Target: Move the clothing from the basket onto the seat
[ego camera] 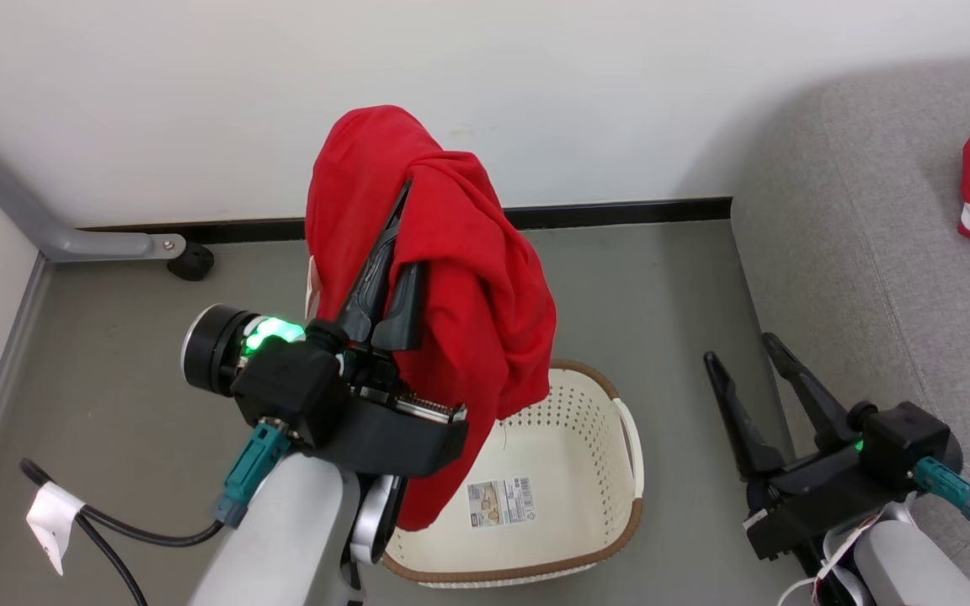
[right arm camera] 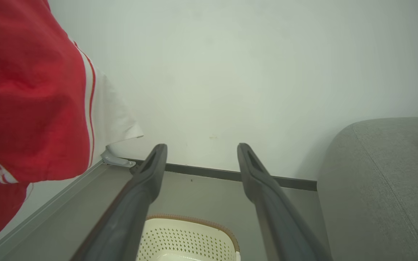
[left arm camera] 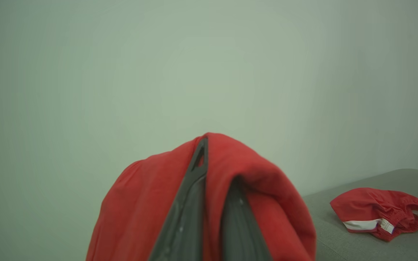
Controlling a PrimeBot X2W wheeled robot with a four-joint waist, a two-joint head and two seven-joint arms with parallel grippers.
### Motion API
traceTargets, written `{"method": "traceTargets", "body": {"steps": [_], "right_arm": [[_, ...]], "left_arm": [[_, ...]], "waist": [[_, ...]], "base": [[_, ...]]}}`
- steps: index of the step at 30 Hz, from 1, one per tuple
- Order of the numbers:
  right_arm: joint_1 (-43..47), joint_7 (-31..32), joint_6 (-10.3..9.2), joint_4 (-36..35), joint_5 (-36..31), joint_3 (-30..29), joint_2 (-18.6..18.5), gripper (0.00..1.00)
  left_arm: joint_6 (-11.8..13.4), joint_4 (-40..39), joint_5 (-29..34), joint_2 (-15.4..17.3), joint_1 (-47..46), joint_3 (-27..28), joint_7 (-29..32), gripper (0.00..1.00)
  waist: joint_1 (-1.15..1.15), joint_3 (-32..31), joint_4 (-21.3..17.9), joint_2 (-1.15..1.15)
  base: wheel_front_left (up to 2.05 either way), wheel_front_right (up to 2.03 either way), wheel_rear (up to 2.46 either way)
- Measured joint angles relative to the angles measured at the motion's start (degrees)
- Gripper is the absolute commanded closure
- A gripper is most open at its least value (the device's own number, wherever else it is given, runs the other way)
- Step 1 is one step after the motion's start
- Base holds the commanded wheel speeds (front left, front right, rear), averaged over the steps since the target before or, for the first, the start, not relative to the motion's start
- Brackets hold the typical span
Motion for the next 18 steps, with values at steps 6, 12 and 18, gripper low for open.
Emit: {"method": "traceTargets", "body": {"steps": [6,12,18], "right_arm": [[-1.1,0.0,0.00,-5.4,0.3,4.2,-0.4,0.00],[-4.6,0.0,0.00,-11.8,2.7,13.5,-2.5,0.00],[-7.7,0.0,0.01,-15.2,3.7,19.8,-3.7,0.00]], "left_arm": [[0.0,0.2,0.1,0.0,-0.1,-0.4,0.0,1.00],[-0.5,0.8,0.1,-0.1,-0.4,-1.2,0.0,1.00],[-0.4,0.9,0.3,-0.3,-1.0,-2.0,0.0,1.00]], "waist": [[0.00,0.5,-0.3,0.00],[0.00,1.1,-0.5,0.00],[0.00,1.7,-0.5,0.00]], "base": [[0.00,0.00,0.00],[0.00,0.00,0.00],[0.00,0.00,0.00]]}}
